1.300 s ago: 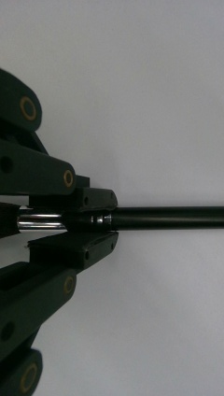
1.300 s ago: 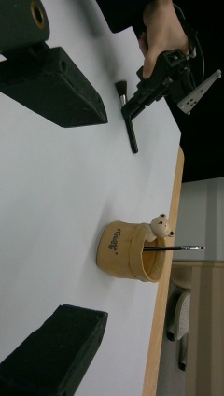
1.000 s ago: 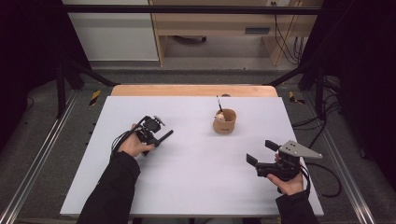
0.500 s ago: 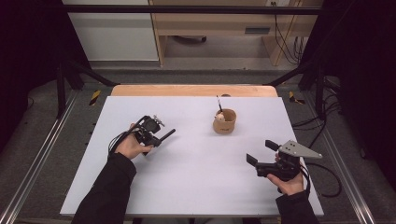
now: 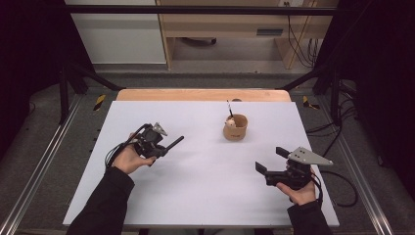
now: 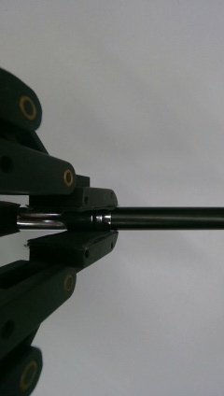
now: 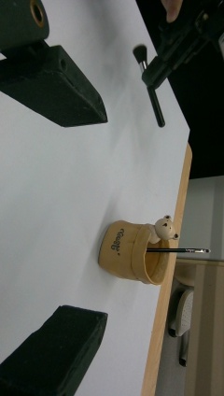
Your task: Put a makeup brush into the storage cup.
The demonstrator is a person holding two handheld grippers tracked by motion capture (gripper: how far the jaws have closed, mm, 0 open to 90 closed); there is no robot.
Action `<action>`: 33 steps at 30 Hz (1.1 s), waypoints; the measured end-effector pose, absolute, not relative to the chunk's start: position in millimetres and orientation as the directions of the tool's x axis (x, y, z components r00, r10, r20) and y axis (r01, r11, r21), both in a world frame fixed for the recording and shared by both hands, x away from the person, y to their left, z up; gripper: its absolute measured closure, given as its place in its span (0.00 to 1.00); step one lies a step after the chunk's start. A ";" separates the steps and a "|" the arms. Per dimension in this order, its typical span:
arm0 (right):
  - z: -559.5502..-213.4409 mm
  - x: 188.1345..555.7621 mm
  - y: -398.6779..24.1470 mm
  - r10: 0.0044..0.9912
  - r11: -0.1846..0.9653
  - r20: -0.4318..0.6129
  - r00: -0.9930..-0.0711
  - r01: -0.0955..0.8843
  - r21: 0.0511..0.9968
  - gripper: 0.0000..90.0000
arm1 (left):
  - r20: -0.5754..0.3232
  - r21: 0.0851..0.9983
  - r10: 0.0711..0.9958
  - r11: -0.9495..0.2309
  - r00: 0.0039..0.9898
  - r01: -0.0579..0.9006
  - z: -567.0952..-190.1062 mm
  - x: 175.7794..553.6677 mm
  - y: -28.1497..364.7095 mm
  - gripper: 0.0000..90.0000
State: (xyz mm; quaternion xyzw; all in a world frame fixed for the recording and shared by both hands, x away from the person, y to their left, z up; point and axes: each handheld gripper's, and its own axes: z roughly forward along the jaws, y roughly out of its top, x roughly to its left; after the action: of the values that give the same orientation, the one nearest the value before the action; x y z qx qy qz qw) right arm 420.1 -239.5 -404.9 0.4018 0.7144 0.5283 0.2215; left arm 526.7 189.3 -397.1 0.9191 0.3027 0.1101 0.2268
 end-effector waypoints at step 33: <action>-377.5 426.6 -193.7 0.760 0.327 -0.055 -0.648 0.308 0.894 0.07 | 0.072 0.588 0.445 -0.741 0.893 0.322 -372.3 474.1 172.6 0.87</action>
State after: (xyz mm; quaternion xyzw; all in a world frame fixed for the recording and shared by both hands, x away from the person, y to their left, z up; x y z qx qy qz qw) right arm 426.6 -193.7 -377.5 0.3431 0.7779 0.4677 0.2418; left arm 474.1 172.6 -372.3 0.9273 0.2070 0.1045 0.2940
